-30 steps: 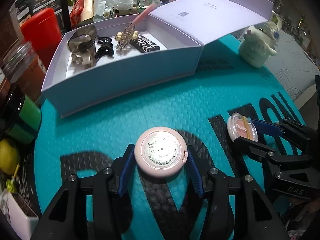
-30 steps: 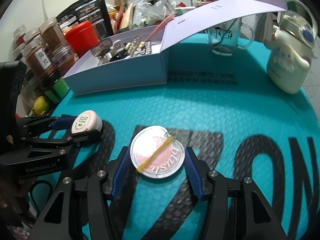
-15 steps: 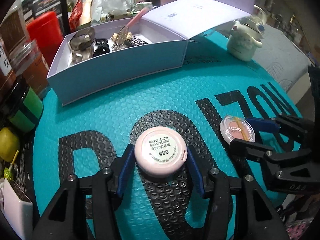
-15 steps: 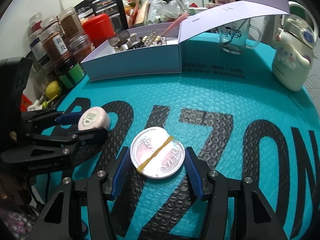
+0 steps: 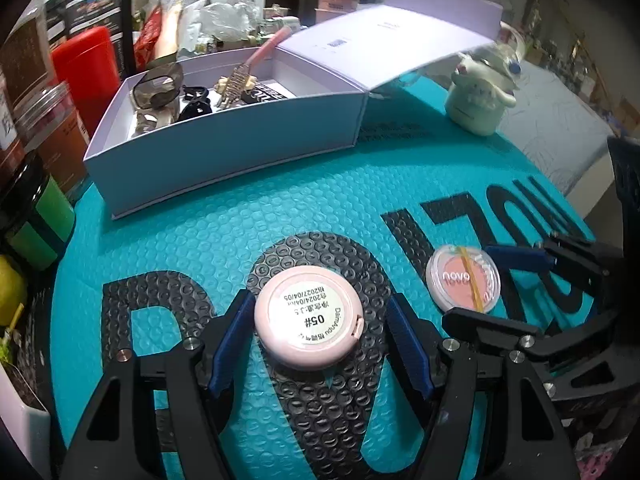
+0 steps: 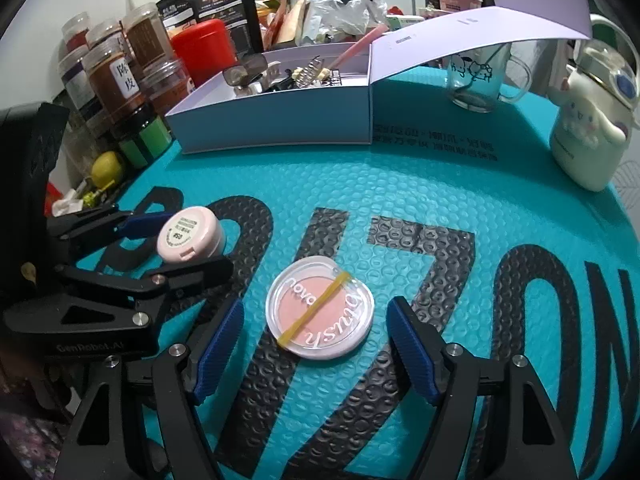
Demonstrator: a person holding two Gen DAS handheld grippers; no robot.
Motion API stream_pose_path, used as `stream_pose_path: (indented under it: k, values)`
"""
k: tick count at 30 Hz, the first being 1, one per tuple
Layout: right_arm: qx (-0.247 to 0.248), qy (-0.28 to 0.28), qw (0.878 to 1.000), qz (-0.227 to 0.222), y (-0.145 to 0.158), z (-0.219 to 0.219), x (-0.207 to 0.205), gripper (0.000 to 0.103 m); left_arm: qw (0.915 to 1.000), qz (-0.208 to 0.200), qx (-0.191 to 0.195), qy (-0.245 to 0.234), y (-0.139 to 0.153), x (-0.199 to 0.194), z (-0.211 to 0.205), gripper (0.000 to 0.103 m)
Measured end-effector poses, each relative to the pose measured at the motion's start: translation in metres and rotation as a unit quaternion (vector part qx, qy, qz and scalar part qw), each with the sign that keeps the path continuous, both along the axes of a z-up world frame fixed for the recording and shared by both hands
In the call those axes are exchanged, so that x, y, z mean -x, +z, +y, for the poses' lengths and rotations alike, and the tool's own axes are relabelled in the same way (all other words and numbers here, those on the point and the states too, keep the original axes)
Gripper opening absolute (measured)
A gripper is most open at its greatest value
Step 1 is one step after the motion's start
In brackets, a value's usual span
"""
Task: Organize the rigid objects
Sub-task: 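Lift both compacts with both grippers off the mat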
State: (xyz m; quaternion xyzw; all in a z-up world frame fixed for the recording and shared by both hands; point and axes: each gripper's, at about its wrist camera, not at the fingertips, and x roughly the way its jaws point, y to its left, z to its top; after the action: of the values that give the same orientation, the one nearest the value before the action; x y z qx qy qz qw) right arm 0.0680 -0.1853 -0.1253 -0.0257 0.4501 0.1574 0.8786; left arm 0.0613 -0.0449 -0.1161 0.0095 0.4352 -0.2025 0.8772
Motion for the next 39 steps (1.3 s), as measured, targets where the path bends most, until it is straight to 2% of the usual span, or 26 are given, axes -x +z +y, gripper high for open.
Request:
stream_pose_path:
  k: [3,7,11,13,15,21,29,39]
  values:
    - [0.025,-0.002,1.000,-0.008,0.000,0.000,0.002,0.055,0.9996,0.003,0.021,0.017,0.000,-0.001,0.004,0.067]
    - [0.022,-0.007,1.000,-0.011,0.000,-0.001,0.002,0.055,0.9999,0.007,0.002,0.014,0.000,-0.002,-0.002,0.067]
    - [0.020,-0.016,1.000,-0.008,0.000,-0.001,0.001,0.055,0.9996,0.009,0.027,0.010,0.001,-0.002,0.004,0.067]
    - [0.023,-0.018,1.000,-0.007,0.000,0.000,0.001,0.055,0.9999,0.004,0.010,0.008,0.002,0.000,0.002,0.064]
    - [0.023,-0.019,1.000,-0.005,0.001,0.000,0.001,0.055,0.9998,-0.006,-0.014,0.010,0.002,0.003,-0.001,0.050]
    - [0.015,-0.025,1.000,0.004,0.004,-0.002,0.000,0.055,0.9999,0.004,-0.003,0.011,0.005,0.006,0.004,0.050]
    - [0.016,-0.011,1.000,-0.009,0.016,0.007,0.006,0.054,0.9999,-0.005,-0.004,0.011,0.014,0.015,0.008,0.050]
    - [-0.001,0.016,0.999,-0.031,0.043,0.020,0.009,0.054,0.9989,-0.037,-0.010,0.027,0.044,0.018,0.014,0.050]
